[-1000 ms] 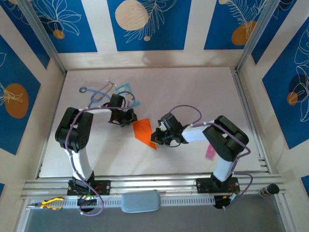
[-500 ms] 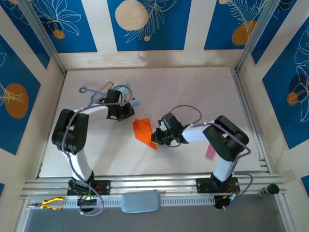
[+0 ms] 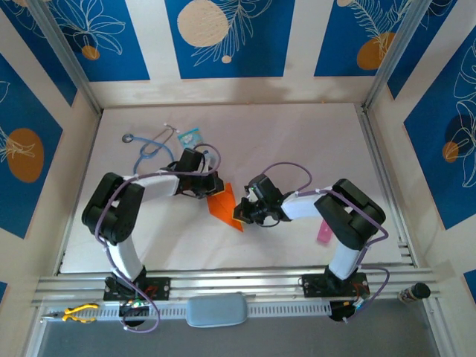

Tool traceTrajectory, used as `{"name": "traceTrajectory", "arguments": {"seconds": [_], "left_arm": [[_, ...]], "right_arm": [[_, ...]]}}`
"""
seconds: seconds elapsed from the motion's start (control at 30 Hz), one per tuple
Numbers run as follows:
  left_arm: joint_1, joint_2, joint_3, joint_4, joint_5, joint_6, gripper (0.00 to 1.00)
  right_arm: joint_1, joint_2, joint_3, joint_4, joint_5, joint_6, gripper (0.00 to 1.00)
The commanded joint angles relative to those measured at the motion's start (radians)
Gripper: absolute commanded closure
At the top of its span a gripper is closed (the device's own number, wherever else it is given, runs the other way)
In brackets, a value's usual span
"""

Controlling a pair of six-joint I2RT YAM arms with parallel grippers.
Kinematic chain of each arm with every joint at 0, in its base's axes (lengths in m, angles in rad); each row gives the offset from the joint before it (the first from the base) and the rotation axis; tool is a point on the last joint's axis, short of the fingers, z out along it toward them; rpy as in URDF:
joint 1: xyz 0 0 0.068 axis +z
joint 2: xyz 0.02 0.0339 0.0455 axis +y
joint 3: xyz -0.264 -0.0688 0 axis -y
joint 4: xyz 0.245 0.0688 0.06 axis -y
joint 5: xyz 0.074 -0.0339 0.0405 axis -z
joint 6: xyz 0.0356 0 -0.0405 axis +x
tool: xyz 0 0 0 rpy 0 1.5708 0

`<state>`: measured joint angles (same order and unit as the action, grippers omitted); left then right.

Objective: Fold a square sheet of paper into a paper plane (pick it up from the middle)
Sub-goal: Fourth fold the wing at the center of the table.

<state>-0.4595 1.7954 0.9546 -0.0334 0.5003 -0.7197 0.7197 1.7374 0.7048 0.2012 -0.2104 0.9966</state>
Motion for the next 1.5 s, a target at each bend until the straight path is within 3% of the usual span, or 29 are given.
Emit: {"name": "traceTrajectory", "arguments": {"seconds": [0.0,0.4,0.83,0.97,1.47], "left_arm": [[0.012,0.035,-0.023,0.009,-0.022,0.025,0.99],[0.071,0.078,-0.095,0.068,0.027,0.06,1.0],[0.071,0.085,-0.098,0.09,0.041,0.053,1.0],[0.073,0.085,-0.098,0.088,0.041,0.053,1.0],[0.084,0.103,-0.083,0.078,0.04,0.055,1.0]], "right_arm": [[-0.003,0.011,-0.031,-0.151,0.04,-0.005,0.99],[0.001,-0.049,0.066,-0.135,-0.003,-0.01,0.99],[0.015,0.172,0.288,-0.178,-0.007,-0.008,0.97],[0.015,0.173,0.25,-0.183,0.009,-0.007,0.97],[0.024,-0.057,-0.103,-0.088,0.002,0.009,0.97]]}}
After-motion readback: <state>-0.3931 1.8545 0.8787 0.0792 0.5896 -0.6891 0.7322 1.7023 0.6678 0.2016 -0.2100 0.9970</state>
